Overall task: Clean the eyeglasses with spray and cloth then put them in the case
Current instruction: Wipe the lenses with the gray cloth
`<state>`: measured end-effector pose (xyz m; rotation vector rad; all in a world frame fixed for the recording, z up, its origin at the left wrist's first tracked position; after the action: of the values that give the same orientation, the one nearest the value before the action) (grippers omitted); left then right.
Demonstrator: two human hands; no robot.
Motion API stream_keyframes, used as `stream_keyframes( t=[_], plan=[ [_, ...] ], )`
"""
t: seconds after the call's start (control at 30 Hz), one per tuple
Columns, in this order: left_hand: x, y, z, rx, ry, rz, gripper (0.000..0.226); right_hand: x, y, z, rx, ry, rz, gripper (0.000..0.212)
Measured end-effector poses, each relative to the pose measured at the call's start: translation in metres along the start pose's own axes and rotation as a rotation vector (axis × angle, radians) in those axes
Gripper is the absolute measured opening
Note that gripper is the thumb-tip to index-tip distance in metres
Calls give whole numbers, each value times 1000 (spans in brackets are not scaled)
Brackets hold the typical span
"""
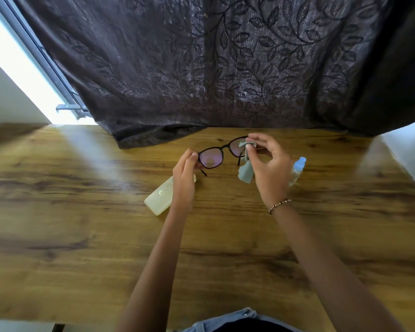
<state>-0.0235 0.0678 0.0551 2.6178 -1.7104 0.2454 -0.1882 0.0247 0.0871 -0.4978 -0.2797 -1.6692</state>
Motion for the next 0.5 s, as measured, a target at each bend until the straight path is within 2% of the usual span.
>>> stream_keyframes(
  t=[0.17, 0.3, 0.4, 0.5],
  plan=[
    [0, 1, -1, -43, 1, 12, 31, 3, -1, -9, 160, 279, -53, 37],
    [-1, 1, -2, -23, 10, 23, 30, 8, -3, -15, 365, 564, 10, 25],
    [0, -3, 3, 100, -1, 54, 32, 12, -5, -19, 415, 644, 36, 18],
    [8, -7, 8, 412, 34, 66, 31, 14, -5, -18, 466, 688, 72, 17]
  ],
)
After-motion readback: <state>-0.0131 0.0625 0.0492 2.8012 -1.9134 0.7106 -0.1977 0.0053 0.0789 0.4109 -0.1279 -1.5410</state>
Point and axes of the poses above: each hand's wrist, its own x-axis towards the middle knuckle, its own y-axis out of the palm, z = x × y, the point moved 2 cm from there along x, towards the middle knuckle, and after that the axes turned 8 degrees about x, right-handed, at the moved point
